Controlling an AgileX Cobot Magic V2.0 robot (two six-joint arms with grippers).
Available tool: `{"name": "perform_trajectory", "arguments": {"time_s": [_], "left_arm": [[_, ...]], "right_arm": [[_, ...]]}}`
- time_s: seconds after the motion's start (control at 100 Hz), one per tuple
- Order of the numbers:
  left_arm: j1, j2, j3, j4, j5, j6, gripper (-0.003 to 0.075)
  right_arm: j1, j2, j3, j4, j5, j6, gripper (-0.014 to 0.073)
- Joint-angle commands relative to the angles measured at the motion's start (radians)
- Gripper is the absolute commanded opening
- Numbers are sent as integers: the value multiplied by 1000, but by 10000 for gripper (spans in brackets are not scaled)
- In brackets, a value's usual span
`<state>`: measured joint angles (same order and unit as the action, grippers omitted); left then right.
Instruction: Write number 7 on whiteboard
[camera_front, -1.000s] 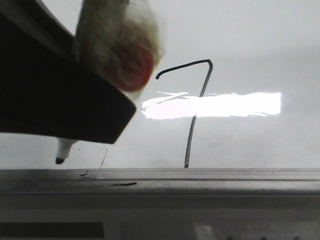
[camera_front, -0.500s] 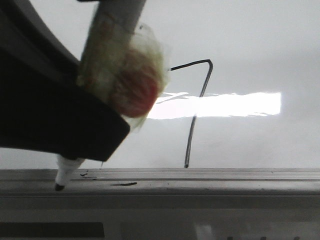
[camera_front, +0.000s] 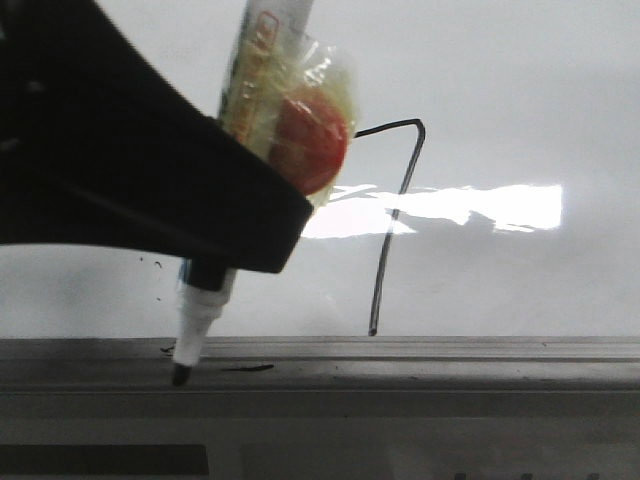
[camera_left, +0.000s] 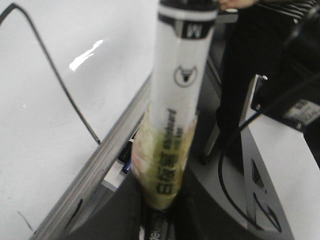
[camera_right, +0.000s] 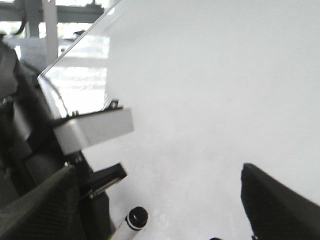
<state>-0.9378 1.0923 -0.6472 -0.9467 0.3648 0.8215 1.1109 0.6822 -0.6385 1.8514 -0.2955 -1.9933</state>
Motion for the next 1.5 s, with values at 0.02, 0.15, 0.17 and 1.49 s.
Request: {"name": "perform_trajectory", "arguments": {"time_s": [0.02, 0.15, 0.17, 1.49], "left_arm": [[2, 37, -25, -45, -133, -128, -20], [2, 98, -25, -59, -233, -198, -20], [2, 107, -25, -68, -247, -206, -20], [231, 179, 44, -225, -320, -230, -20]], "right_arm": [[-3, -75, -46, 10, -75, -11, 549], [-3, -136, -46, 10, -139, -11, 508], [-3, -144, -46, 10, -142, -11, 507], [-3, -186, -46, 10, -169, -11, 507]]}}
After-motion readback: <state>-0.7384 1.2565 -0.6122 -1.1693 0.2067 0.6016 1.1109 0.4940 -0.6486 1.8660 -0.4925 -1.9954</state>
